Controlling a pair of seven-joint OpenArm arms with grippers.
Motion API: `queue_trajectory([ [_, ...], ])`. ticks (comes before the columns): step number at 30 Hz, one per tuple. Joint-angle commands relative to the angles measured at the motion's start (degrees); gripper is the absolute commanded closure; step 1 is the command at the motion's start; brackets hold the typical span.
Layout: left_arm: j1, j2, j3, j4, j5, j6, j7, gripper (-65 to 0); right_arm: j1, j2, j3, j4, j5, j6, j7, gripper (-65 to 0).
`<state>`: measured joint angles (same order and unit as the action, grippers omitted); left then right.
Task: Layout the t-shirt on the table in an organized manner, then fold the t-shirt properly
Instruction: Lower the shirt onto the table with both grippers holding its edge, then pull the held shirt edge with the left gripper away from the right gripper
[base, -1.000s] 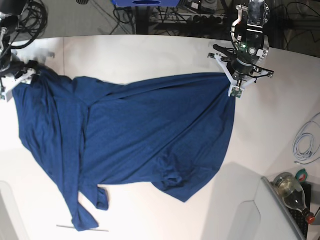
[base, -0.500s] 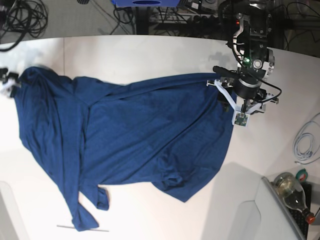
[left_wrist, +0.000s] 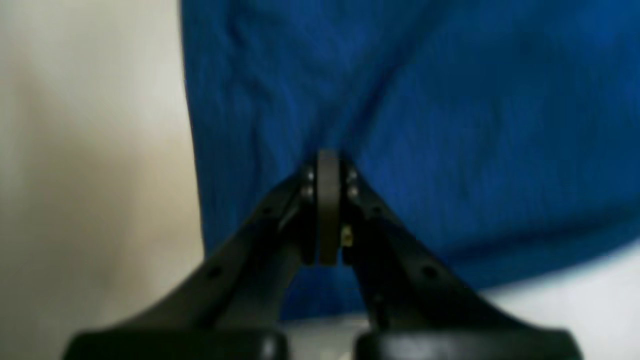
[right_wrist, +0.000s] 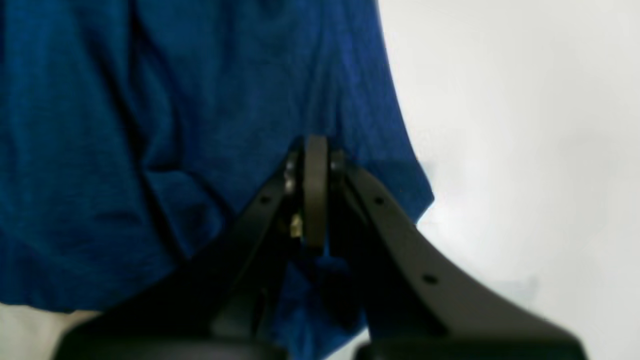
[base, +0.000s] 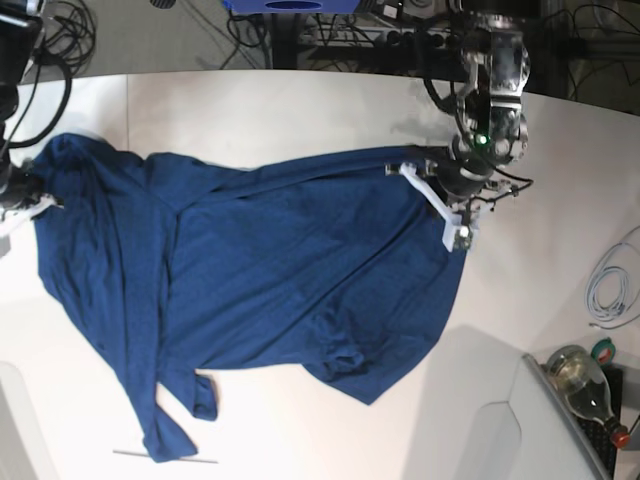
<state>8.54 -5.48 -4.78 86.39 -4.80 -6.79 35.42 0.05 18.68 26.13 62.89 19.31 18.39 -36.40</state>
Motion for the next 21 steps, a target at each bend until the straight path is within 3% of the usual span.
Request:
queue_trajectory([
  [1,-0.9,-0.1,0.1,-1.9,-0.8,0.1,-3.0,0.0,0.9,1.5,0.4,-0.2,0.2,-0.2,0.8,-1.1],
  [4,-2.8,0.0,0.1,-9.0,-0.8,0.1,-7.2,0.0,1.6,1.6,0.7,-2.7,0.2,-0.5,0.8,-1.1],
  [10,-5.1,0.0,-0.3,-15.9,-0.8,0.1,-7.9,0.0,2.8,4.0,0.9,-9.0,0.2,-0.7,2.5,-0.8],
  [16,-5.2,0.1,-0.5,-11.5,-1.0,0.1,-7.9,0.0,1.7,3.3,0.9,-4.9,0.3,-0.7,4.0,-0.8],
  [21,-4.5,-0.3,-0.8,-3.4,-1.3,0.1,-7.4,0.0,-3.0,0.6,0.9,8.8,0.3,-0.7,4.0,-0.8],
])
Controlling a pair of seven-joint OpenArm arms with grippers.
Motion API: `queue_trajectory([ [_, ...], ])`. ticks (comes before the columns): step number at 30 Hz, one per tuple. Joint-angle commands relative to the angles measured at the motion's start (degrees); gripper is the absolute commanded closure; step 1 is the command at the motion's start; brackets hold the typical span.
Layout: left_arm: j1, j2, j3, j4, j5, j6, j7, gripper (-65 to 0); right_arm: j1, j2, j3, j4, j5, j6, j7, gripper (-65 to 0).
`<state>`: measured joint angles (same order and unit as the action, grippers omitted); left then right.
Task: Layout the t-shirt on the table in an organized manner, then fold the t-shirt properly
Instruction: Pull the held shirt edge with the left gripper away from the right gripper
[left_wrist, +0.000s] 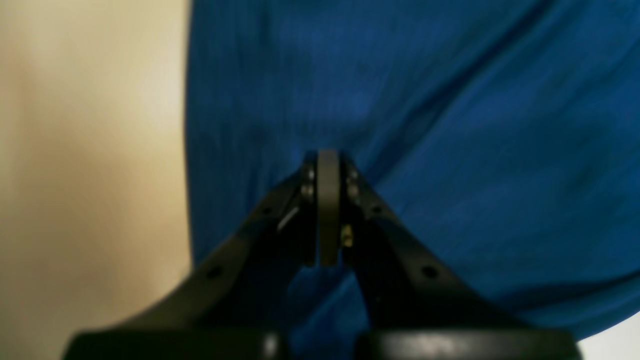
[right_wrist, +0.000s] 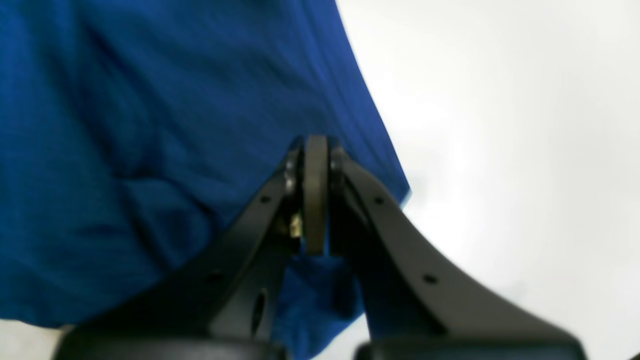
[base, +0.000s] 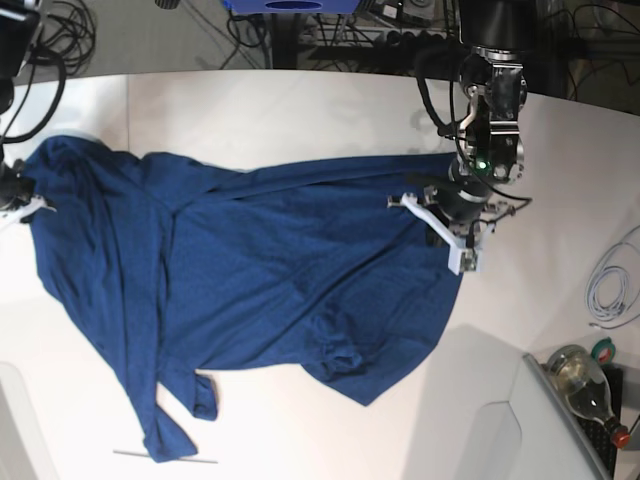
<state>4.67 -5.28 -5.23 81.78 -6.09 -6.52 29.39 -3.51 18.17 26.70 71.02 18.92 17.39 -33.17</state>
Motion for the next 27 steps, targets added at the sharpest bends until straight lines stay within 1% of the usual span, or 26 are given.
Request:
queue_trajectory([
  [1,0.1,-0.6,-1.3,3.7,0.0,-0.2,-1.3,0.0,-1.1,0.9,0.2,4.4,0.7,0.3,0.6,-0.8],
  [4,4.4,-0.1,-6.3,11.6,-0.1,-0.4,1.3,0.0,-5.8,-1.2,0.3,14.6,0.7,0.3,0.6,-0.8],
  [6,9.2,0.0,-9.1,16.3,-0.6,-0.6,2.4,0.0,-9.0,-2.3,0.3,19.8,0.7,0.3,0.4,-0.8],
  [8,15.1,0.0,-12.4,18.9,-5.3,-0.6,2.0,0.0,-11.5,-3.1,0.3,22.3,0.7,0.3,0.7,-0.8],
  [10,19.1,-0.2,-17.0,18.3,-14.3,-0.7,1.1,0.0,-12.7,-3.4,0.3,22.5,0.7,0.5,0.7,-0.8],
  [11,21.0,-0.6,-18.9,16.6,-19.1,-1.8,-0.7,0.0,-12.9,-3.5,0.3,22.4,0.7,0.7,0.7,-0.8],
  [12,23.0,-1.0,-20.4,14.6,-23.6,-4.0,-3.1,0.0,-13.4,-3.9,0.3,22.2,0.7,0.8,0.7,-0.8],
  [13,24.5,-1.5,-21.4,12.9,-26.6,-6.5,-5.4,0.0,-13.7,-4.2,0.3,21.9,0.7,0.8,0.7,-0.8],
  [15,26.6,-2.0,-22.2,9.3,-29.3,-12.0,-9.9,0.0,-13.7,-4.3,0.3,21.2,0.7,0.8,0.7,-0.8],
  [16,27.1,-1.8,-22.4,7.8,-29.3,-14.2,-11.5,-6.7,-13.7,-4.3,0.2,20.9,0.7,0.8,0.7,-0.8],
  [17,27.3,-1.7,-22.2,6.3,-29.3,-15.9,-12.4,-18.1,-13.7,-4.3,0.2,20.8,0.7,0.8,0.7,-0.8],
  [19,27.3,-1.7,-22.1,3.4,-29.4,-18.2,-12.7,-39.3,-13.7,-4.4,0.0,20.7,0.7,0.8,0.7,-0.8],
  [20,27.2,-1.7,-22.3,1.8,-29.3,-19.2,-13.0,-47.9,-13.7,-4.4,0.0,20.7,0.7,0.8,0.7,-0.8],
  [21,27.0,-1.6,-22.6,0.4,-29.4,-19.9,-13.0,-52.8,-13.7,-4.4,0.0,20.7,0.7,0.8,0.7,-0.8],
  [22,26.0,-1.6,-22.7,-0.9,-29.4,-20.8,-13.0,-54.3,-13.7,-4.4,0.0,20.6,0.7,0.8,0.7,-0.8],
  [23,25.1,-1.6,-22.7,-2.3,-29.4,-21.6,-13.0,-52.3,-13.7,-4.4,0.0,20.6,0.7,0.9,0.7,-0.8],
  [25,23.4,-1.6,-22.6,-4.6,-29.4,-22.6,-13.0,-46.2,-13.7,-4.4,0.0,20.5,0.7,0.9,0.7,-0.8],
  [27,22.0,-1.6,-22.2,-6.6,-29.3,-23.0,-13.0,-39.0,-13.7,-4.4,0.1,20.5,0.7,0.9,0.7,-0.8],
])
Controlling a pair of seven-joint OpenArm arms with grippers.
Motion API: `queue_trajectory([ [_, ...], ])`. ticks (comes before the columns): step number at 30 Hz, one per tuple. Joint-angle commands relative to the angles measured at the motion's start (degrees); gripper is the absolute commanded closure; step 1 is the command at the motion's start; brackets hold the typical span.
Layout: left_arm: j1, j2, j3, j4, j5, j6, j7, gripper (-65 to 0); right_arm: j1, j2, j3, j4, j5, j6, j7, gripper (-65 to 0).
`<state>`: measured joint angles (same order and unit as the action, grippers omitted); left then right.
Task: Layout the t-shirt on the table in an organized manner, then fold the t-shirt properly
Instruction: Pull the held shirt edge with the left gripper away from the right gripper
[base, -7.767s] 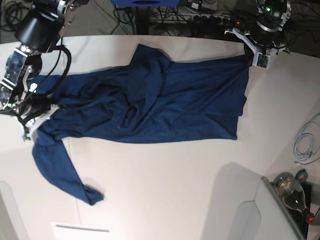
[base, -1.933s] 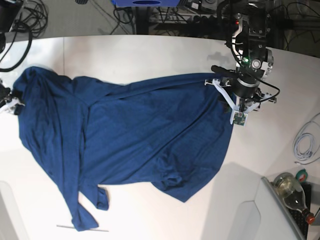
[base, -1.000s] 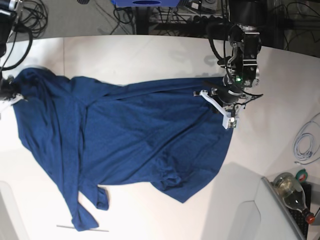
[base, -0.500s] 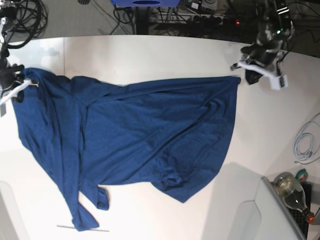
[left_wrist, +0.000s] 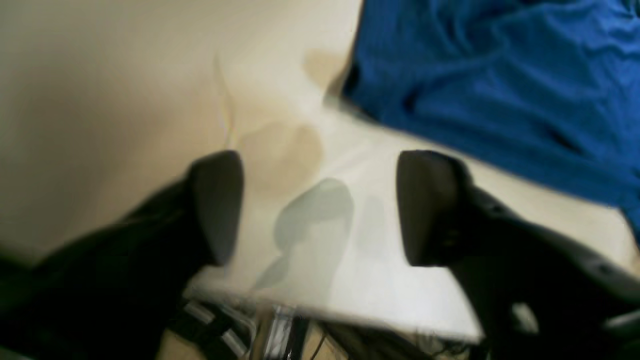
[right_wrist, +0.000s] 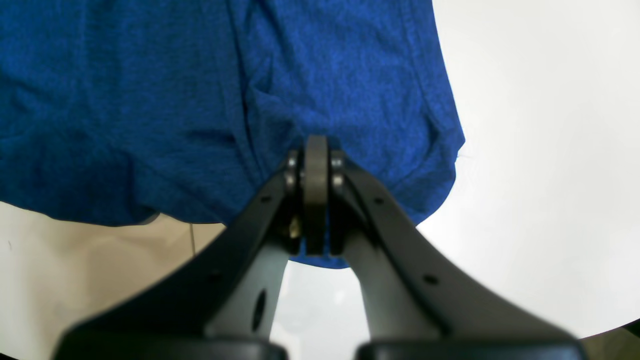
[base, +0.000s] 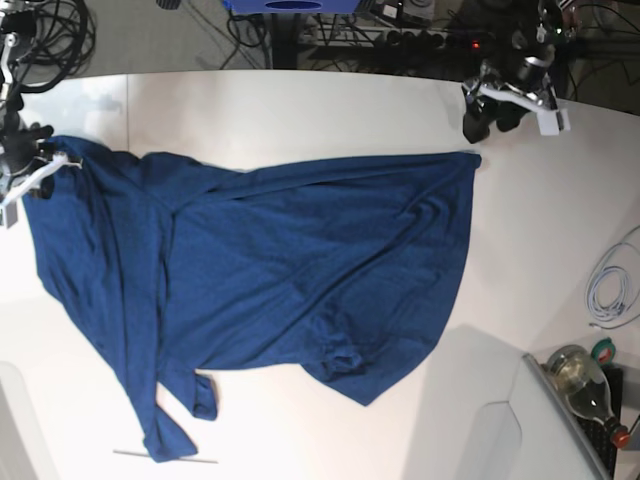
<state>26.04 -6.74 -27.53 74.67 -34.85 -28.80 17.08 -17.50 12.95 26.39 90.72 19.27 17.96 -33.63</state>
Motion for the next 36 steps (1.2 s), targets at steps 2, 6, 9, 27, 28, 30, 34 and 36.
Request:
queue_trajectory([
  [2,-0.7,-0.2,0.1,-1.0,-0.5,-0.8,-0.7,-34.7,0.3,0.8,0.6,0.8,0.4,0.3,1.1,-0.8],
  [6,-4.0,-0.2,0.2,-4.4,-0.5,-0.8,-0.7,-32.7,0.2,0.8,0.6,0.8,0.4,0.3,1.1,-0.8],
  [9,-6.3,-0.2,0.4,-6.9,-0.4,-0.8,-0.6,-32.4,0.2,0.8,0.6,0.8,0.4,0.3,1.1,-0.8],
  [27,-3.8,-0.8,5.1,1.6,-0.5,3.7,-0.2,0.0,0.5,-5.1,14.4,0.7,5.6,0.3,-1.2,-20.3],
  [28,-3.1,-0.8,5.1,3.2,-0.5,4.5,-0.2,0.0,0.9,-5.3,15.6,0.4,6.3,0.3,-2.6,-28.5],
  [30,-2.3,-0.8,5.1,5.0,-0.5,4.6,-0.2,0.0,1.6,-5.4,17.3,-0.7,7.1,0.3,-4.8,-43.1],
  [34,-2.2,-0.8,5.1,5.5,-0.5,4.6,-0.1,0.0,4.1,-5.5,19.3,-5.9,7.3,0.3,-5.6,-48.5],
  [36,-1.6,-0.8,5.1,5.5,-0.5,4.6,-0.1,0.0,4.7,-5.3,19.4,-8.2,7.3,0.8,-5.6,-46.5],
])
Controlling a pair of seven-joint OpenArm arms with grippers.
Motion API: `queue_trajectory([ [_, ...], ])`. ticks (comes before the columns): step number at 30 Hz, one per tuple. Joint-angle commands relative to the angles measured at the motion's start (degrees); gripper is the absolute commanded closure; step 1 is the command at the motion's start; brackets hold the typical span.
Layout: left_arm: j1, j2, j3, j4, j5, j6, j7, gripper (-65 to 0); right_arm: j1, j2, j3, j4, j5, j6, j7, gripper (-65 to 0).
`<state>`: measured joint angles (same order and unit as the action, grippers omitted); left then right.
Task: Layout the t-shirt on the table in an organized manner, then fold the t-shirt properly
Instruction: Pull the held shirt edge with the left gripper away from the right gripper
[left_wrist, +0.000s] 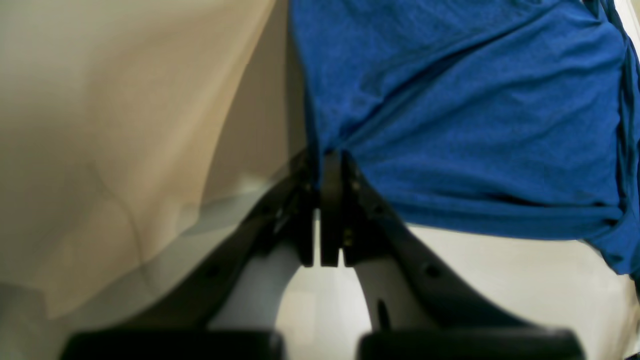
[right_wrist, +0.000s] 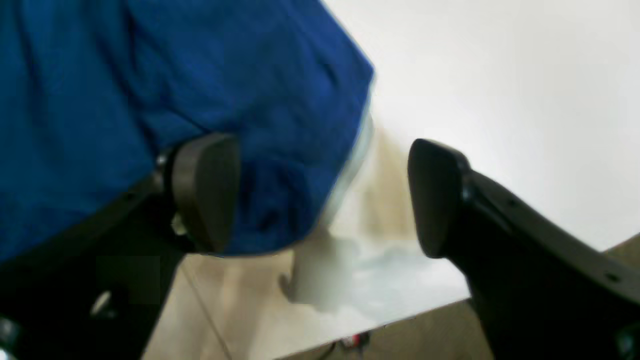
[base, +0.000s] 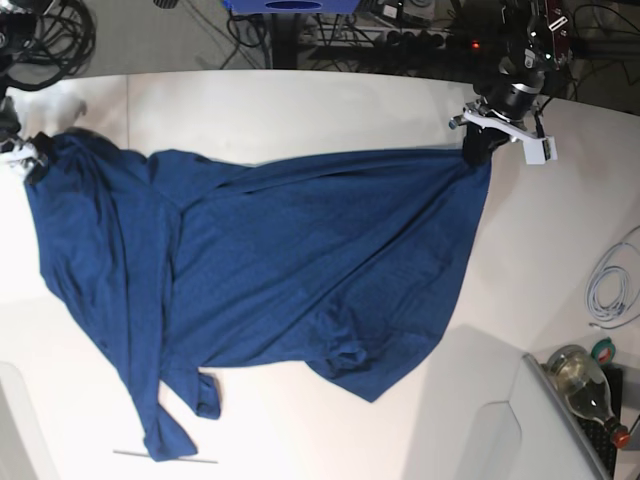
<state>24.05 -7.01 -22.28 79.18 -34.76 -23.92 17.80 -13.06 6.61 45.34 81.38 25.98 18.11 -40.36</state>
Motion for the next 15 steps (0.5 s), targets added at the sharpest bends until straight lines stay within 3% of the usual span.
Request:
queue_trajectory([
  [1,0.5,-0.5,-0.2,1.0,-0.6,-0.3,-0.8,0.0,0.3,1.2,0.2,0.2,0.6,2.0,1.3,-45.6],
  [4,0.6,-0.5,-0.2,0.8,-0.5,-0.3,-0.8,0.0,2.6,1.2,0.5,-3.7,0.3,4.7,1.2,-42.5],
  [10,1.5,-0.6,-0.2,1.0,-0.5,-0.3,-0.8,0.0,3.9,1.3,0.2,-7.7,0.4,5.0,1.2,-30.6],
  [12,1.7,-0.6,-0.2,1.0,-0.5,-0.3,-0.8,0.0,3.9,1.3,0.2,-7.7,0.5,5.0,1.1,-19.7],
  [14,2.5,-1.1,-0.2,1.6,-0.5,-0.3,-0.8,0.0,3.9,1.3,0.5,-7.1,0.5,5.0,0.9,-0.6],
  [15,2.7,-1.7,-0.2,2.4,-0.5,-0.3,-0.8,0.0,3.9,1.3,0.5,-6.6,0.6,5.0,0.1,0.0],
])
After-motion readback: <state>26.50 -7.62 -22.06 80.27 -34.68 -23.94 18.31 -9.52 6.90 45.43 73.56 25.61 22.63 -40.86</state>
